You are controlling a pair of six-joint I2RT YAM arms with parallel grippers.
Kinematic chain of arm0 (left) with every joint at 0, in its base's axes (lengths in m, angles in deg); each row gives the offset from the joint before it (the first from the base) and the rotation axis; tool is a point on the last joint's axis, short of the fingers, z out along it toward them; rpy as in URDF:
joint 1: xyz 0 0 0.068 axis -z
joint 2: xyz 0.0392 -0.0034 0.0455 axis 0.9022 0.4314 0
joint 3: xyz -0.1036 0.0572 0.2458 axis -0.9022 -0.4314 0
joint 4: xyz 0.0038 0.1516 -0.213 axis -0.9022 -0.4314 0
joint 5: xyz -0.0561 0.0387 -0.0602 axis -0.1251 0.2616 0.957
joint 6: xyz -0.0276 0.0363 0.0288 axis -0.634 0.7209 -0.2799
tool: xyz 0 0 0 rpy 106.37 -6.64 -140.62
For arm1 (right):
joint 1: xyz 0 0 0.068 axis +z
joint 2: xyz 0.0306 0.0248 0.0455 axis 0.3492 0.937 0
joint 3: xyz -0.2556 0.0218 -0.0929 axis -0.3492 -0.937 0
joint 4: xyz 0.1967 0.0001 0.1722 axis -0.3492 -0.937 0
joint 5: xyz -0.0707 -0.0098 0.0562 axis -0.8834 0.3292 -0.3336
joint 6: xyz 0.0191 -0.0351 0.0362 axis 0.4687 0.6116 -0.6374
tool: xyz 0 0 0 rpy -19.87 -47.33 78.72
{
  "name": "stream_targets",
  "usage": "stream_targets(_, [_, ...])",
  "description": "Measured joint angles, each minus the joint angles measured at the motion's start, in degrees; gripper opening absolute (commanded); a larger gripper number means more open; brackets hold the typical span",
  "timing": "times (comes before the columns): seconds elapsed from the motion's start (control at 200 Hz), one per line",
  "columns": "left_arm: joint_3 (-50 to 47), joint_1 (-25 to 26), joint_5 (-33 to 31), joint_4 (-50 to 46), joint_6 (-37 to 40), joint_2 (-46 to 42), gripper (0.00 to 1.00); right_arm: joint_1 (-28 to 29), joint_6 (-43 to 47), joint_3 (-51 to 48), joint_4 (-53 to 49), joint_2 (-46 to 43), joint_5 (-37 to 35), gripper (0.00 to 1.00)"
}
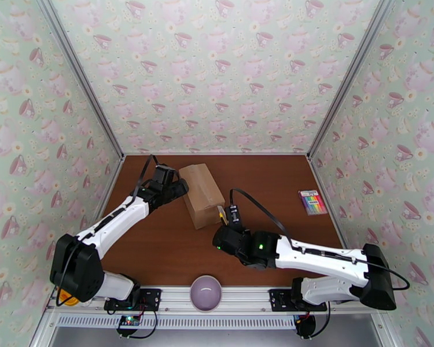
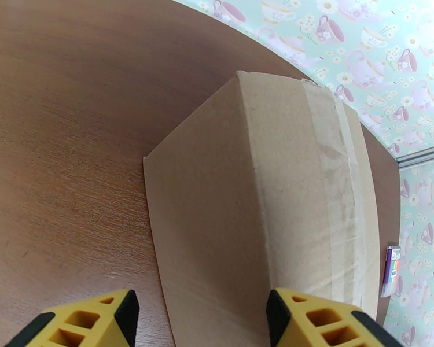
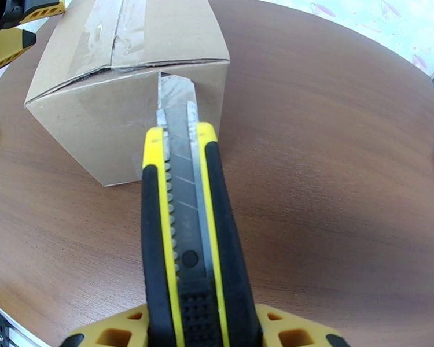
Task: Unpack the express box
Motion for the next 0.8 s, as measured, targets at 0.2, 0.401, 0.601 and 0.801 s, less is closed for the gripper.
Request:
stream_targets(0.2, [0.00, 0.00, 0.00, 0.00, 0.00, 0.00, 0.65, -0.02, 0.00, 0.61, 0.02, 0.31, -0.11, 0.00])
stream_targets(0.401, [0.00, 0.00, 0.00, 0.00, 0.00, -0.02, 0.65, -0.13, 0.00, 0.98, 0.00, 1.29, -0.09, 0.00])
stream_targets(0.601, [0.00, 0.00, 0.02, 0.00, 0.00, -0.02, 0.65, -0.44, -0.02, 1.46, -0.02, 1.53, -0.11, 0.00])
stream_targets(0.801, [-0.44, 0.26, 0.04, -0.07, -0.13, -0.70, 0.65, -1.40, 0.02, 2.10, -0.07, 2.23, -0.02, 0.00])
